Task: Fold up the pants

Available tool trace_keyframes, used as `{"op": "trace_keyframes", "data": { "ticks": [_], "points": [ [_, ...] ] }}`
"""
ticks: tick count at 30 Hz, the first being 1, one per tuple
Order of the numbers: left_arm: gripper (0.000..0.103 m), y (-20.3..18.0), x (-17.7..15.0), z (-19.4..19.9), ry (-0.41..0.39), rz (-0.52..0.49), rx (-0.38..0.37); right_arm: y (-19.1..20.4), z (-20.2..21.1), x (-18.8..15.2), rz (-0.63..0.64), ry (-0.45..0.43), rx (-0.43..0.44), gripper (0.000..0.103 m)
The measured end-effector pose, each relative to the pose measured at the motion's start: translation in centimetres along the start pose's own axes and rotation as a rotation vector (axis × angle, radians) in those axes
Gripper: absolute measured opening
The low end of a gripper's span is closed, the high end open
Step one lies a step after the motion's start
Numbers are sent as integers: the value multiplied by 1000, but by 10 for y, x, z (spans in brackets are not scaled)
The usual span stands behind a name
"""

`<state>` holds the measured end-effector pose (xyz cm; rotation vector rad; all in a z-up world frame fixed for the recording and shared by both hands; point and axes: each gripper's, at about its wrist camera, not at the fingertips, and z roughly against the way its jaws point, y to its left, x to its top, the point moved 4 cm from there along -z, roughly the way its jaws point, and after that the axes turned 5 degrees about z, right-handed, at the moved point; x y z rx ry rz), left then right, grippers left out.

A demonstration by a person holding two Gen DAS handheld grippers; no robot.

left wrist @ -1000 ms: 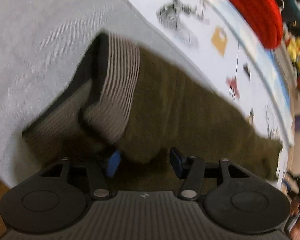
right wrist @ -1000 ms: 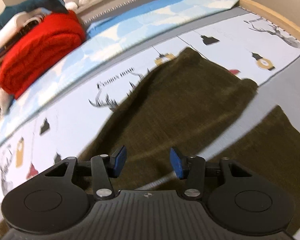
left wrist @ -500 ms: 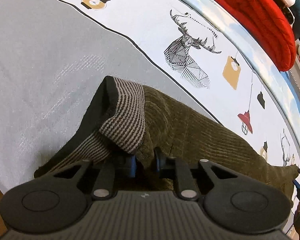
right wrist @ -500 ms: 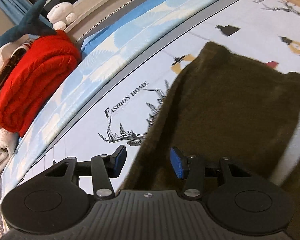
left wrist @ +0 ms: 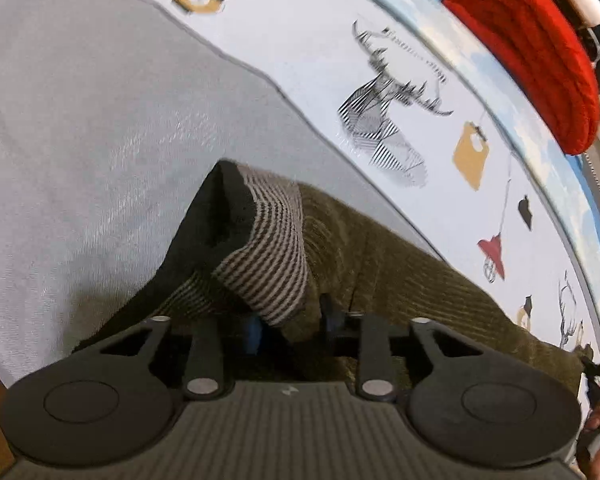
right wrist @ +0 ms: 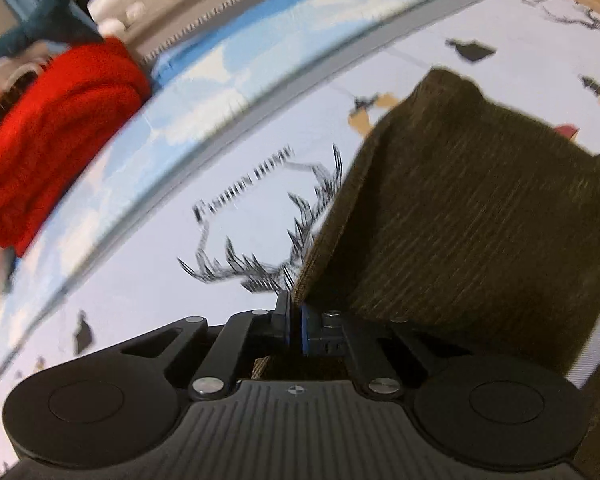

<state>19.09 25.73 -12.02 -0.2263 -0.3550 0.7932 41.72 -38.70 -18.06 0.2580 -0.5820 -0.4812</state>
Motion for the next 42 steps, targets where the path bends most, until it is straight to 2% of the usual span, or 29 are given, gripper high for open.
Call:
{"op": "trace_keyframes", "data": {
  "ticks": [3,7,10,14,17,20,21,23,25,27,28,29,32,36,38,40,41,42],
  "points": [
    [24,-5,-2,12,-36,-33,-14,-7,45,7,-14,-58,47,4],
    [22,-5,-12,34,-74,-68,-43,-24,114,2,27,-127,89,4],
    [21,1,-22,54,-101,-93,-75,-47,160,-14,22,-128,112,4],
    [20,18,-37,74,-119,-131,-90,-80,212,-53,42,-92,115,4],
    [19,34,-43,74,-99,-143,-67,-108,221,-92,57,29,64,4],
    [20,45,-50,65,-44,-184,-21,-141,209,-129,44,232,14,6],
    [20,46,-52,61,-18,-193,-14,-150,205,-137,52,272,-6,7],
    [24,49,-53,53,16,-190,8,-173,203,-138,54,274,-74,7],
    [31,51,-50,51,15,-161,11,-197,203,-132,1,248,-105,15],
    [42,56,-47,48,9,-112,6,-223,201,-119,-104,200,-129,39],
    [46,58,-46,47,10,-95,12,-233,200,-114,-148,178,-149,43],
    [46,60,-45,46,9,-80,18,-245,199,-107,-196,150,-168,44],
    [46,60,-40,42,11,-51,30,-270,194,-97,-296,105,-206,43],
    [46,60,-35,35,19,-28,53,-289,187,-98,-395,116,-296,43],
    [46,58,-33,33,18,-18,60,-293,187,-98,-420,103,-287,43],
    [43,56,-33,32,12,-19,68,-291,188,-96,-404,80,-292,31],
    [37,54,-33,32,3,-30,73,-292,189,-95,-397,70,-292,16],
    [34,52,-33,33,-8,-45,79,-294,188,-92,-390,60,-290,5]
  ]
}}
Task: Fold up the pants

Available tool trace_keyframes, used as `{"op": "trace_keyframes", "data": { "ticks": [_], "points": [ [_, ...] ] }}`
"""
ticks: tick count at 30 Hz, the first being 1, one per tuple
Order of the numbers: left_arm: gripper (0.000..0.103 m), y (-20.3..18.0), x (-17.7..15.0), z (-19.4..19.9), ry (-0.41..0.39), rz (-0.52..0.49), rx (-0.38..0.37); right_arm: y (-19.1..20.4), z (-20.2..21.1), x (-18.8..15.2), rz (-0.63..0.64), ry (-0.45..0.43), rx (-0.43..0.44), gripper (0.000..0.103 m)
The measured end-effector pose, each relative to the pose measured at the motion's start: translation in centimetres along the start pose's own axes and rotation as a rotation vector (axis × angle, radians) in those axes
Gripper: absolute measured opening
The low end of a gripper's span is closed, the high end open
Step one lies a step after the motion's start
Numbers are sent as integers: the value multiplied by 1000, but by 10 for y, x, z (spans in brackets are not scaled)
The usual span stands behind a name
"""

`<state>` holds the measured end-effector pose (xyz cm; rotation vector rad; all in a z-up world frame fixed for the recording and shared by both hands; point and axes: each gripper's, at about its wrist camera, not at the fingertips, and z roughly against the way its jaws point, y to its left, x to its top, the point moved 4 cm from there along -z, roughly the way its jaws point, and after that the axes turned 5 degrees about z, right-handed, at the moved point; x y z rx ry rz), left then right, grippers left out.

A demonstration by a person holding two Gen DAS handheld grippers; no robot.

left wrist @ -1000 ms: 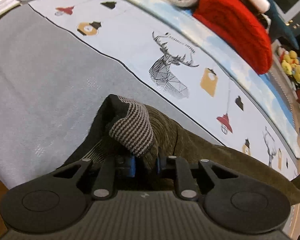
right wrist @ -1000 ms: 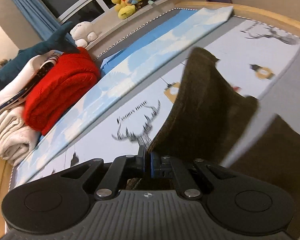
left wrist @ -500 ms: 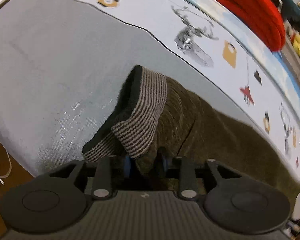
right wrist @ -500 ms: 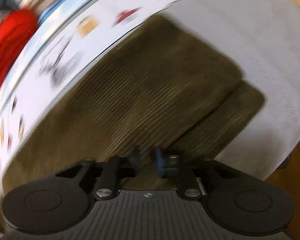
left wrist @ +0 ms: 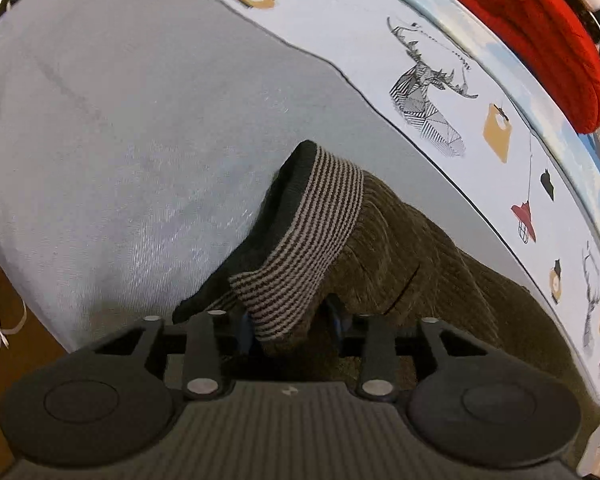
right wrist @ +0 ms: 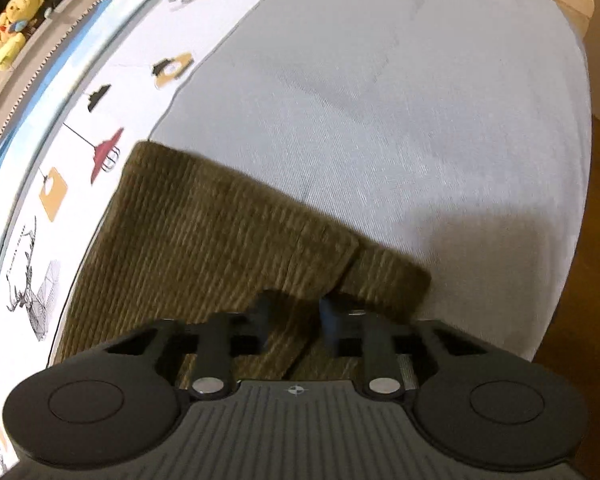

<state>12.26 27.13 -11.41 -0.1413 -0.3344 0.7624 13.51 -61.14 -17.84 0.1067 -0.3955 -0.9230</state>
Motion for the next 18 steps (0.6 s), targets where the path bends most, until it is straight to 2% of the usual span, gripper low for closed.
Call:
{"op": "trace_keyframes", "data": {
  "ticks": [2,3,5,8,10,12,15,16,18],
  "points": [
    [25,-2,-1,5,-21,-21,-5,1,1,5,18,-20,24,3],
    [24,-4,0,8,-33,-28,-9,1,5,7,25,-44,37,3],
    [22,-4,2,21,-81,-29,-47,5,25,14,27,-128,111,2],
    [21,-6,4,51,-187,-46,-151,5,71,24,4,-288,241,2],
    [21,-2,2,60,-215,-73,-158,-2,93,25,-7,-346,259,2],
    [21,9,-5,49,-145,-78,-126,-16,94,22,-14,-315,194,2],
    [22,28,-18,19,10,-75,-39,-40,56,11,-27,-105,46,2],
    [22,29,-22,13,38,-90,-28,-48,42,7,-39,-47,12,2],
    [22,30,-22,14,43,-111,-27,-57,34,5,-47,-17,-11,2]
  ]
}}
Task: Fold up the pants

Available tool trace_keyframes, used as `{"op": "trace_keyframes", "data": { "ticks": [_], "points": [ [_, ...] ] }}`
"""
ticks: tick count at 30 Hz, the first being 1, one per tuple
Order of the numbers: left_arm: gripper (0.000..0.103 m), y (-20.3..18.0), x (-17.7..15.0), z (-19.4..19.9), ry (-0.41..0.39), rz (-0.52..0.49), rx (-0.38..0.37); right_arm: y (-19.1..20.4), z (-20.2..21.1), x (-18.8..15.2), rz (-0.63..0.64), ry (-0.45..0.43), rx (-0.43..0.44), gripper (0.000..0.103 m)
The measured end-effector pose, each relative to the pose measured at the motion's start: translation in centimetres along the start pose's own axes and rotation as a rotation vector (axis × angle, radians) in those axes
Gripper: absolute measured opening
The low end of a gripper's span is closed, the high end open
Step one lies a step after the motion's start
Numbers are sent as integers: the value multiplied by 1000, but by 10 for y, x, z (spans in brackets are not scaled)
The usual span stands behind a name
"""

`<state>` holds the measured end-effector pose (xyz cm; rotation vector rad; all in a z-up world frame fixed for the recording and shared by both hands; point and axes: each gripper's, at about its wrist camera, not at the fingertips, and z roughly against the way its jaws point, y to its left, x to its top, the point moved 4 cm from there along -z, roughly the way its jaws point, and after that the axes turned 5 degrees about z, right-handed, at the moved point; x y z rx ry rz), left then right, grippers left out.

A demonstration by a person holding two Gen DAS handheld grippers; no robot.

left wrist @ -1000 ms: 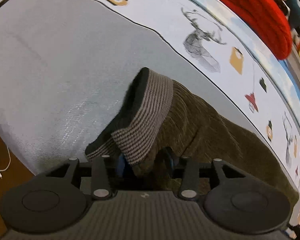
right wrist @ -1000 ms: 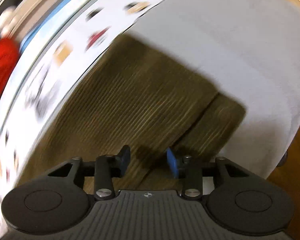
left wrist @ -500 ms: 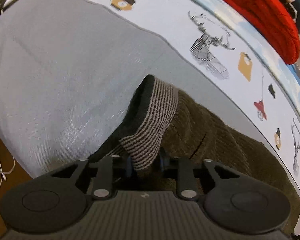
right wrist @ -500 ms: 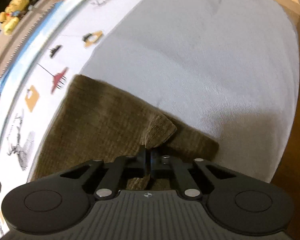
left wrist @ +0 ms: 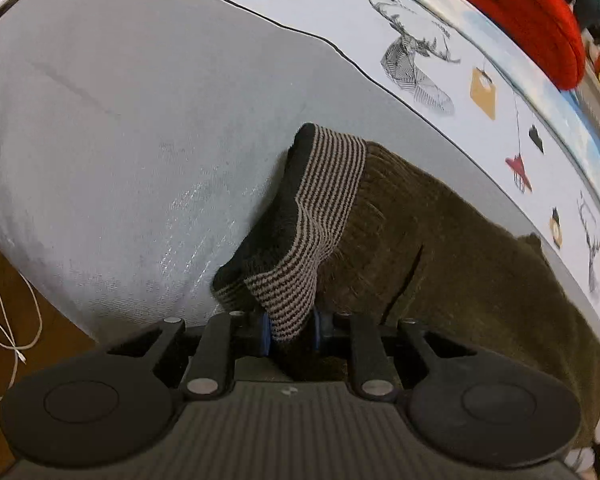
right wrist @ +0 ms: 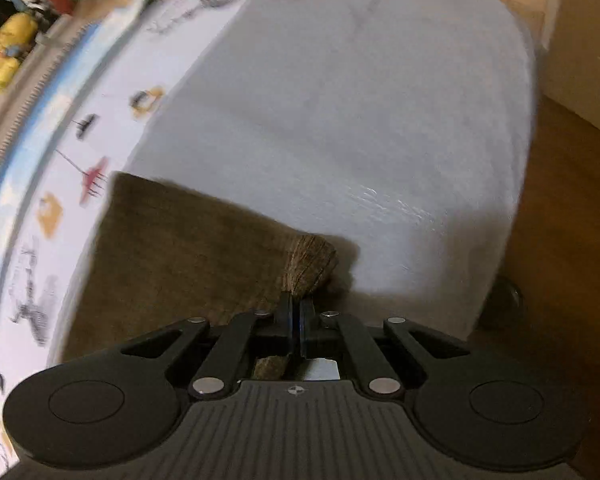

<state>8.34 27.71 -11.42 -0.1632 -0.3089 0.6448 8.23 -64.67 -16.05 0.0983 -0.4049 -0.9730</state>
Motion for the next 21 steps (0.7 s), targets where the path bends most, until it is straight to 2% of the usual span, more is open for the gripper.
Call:
{"op": "trace_keyframes", "data": {
  "ticks": [3,5,6,7,8,10,11,12,14,16,18,19,21],
  "points": [
    [21,0,1,10,-34,14,-42,3,15,3,23,-54,9,2],
    [22,-1,0,6,-23,-2,-20,7,23,3,55,-89,-10,2],
    [22,-1,0,3,-8,-8,-3,8,18,2,66,-74,-31,2],
    [25,-1,0,0,5,-16,10,8,10,0,85,-43,-67,2],
    [35,0,1,-2,15,-22,25,8,3,-5,103,-4,-96,3],
    [48,-1,2,-4,14,-36,72,9,-1,-10,122,25,-136,11],
    [53,-1,4,1,-19,-48,93,8,4,-8,118,0,-155,17],
    [53,-2,6,7,-52,-61,102,8,12,-6,114,-33,-158,18],
    [54,-10,10,29,-186,-90,105,16,34,-1,134,-138,-168,19],
    [54,-26,12,47,-303,-162,90,30,52,1,209,-245,-142,22],
    [52,-46,10,52,-351,-246,36,49,57,-1,297,-294,-78,22],
    [52,-55,7,48,-332,-281,2,57,54,-3,327,-290,-45,22],
    [52,-67,-1,28,-221,-326,-57,64,31,-11,356,-162,25,24]
  ]
}}
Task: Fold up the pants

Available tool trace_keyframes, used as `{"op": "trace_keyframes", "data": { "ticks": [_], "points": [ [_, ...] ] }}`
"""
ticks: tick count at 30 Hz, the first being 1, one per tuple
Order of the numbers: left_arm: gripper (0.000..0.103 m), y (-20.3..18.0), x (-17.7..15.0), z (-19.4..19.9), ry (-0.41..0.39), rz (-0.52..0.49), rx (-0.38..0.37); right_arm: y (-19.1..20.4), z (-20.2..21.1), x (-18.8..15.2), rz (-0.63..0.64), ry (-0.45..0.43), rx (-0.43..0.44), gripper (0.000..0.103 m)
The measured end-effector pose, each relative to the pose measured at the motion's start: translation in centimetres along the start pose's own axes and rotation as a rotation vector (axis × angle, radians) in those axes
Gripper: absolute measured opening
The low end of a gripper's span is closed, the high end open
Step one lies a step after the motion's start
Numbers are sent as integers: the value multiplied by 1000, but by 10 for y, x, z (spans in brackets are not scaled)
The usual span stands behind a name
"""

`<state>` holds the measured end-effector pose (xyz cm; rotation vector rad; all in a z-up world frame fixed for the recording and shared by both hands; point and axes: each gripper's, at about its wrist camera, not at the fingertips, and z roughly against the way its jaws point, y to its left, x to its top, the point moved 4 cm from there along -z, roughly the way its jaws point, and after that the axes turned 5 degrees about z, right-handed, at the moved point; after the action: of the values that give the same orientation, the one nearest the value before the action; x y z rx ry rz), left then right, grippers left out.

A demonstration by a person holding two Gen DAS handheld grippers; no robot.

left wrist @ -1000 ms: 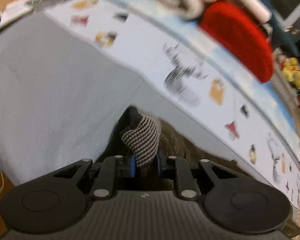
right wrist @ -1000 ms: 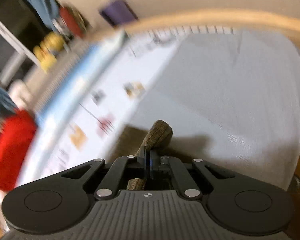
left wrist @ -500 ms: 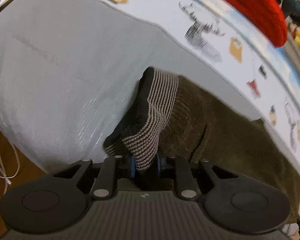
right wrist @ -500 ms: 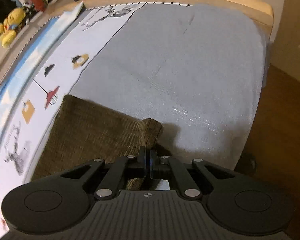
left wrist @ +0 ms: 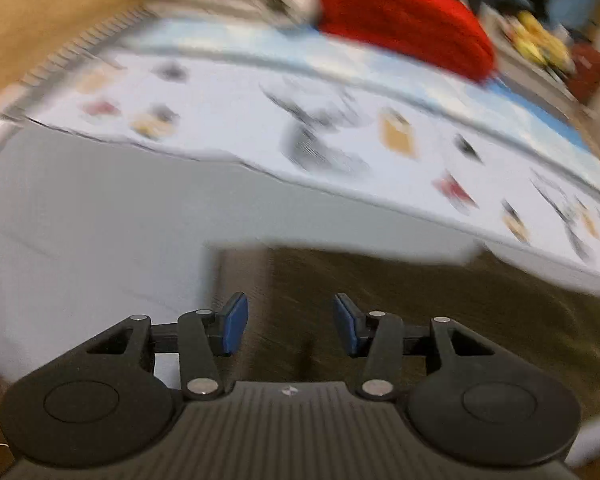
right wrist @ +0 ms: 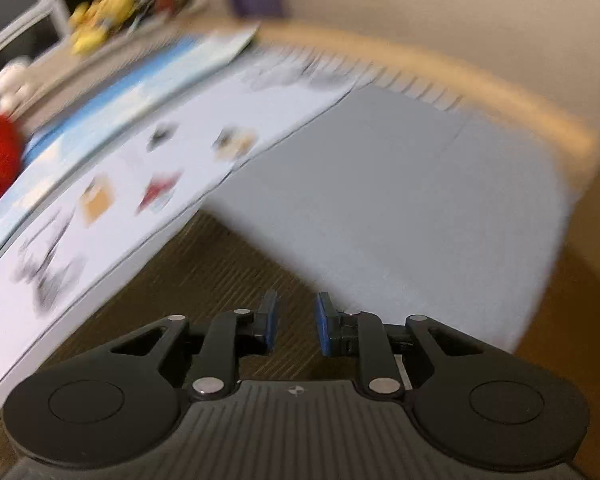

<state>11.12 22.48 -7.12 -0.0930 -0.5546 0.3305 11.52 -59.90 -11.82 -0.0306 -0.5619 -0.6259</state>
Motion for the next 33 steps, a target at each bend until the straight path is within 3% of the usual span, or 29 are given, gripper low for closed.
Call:
{"op": "trace_keyframes", "data": {
  "ticks": [1,3,4,5,7,10,12,14,18,21,25,28,33],
  "points": [
    [52,-4,-8,-15,89,-17,-9,0,-19,-12,-4,129,15,24],
    [51,-3,-32,-50,293,-65,75,-9,-48,-37,-28,330,-50,21],
    [51,-5,-39,-58,327,-113,102,-8,-49,-34,-33,313,-57,21],
    [51,-11,-39,-57,313,-161,107,-4,-44,-28,-20,283,-65,22],
    [51,-11,-30,-49,272,-144,99,6,-31,-19,28,213,-106,24],
    [53,-8,-15,-30,162,-91,43,33,-18,-7,45,106,-7,25],
    [53,0,-18,-38,209,-82,80,60,-10,-1,70,48,72,25],
    [45,0,-32,-56,280,-147,147,90,-2,4,133,-8,143,25],
    [45,-5,-35,-55,270,-184,156,168,6,5,266,-69,305,23],
    [46,0,-36,-54,271,-158,138,231,5,3,359,-70,444,10],
    [49,1,-37,-52,268,-169,130,313,12,-18,463,-38,602,10],
    [49,-2,-36,-51,268,-158,123,377,19,-49,549,62,736,11],
    [49,0,-34,-53,276,-149,111,461,11,-101,719,199,825,11]
  ]
}}
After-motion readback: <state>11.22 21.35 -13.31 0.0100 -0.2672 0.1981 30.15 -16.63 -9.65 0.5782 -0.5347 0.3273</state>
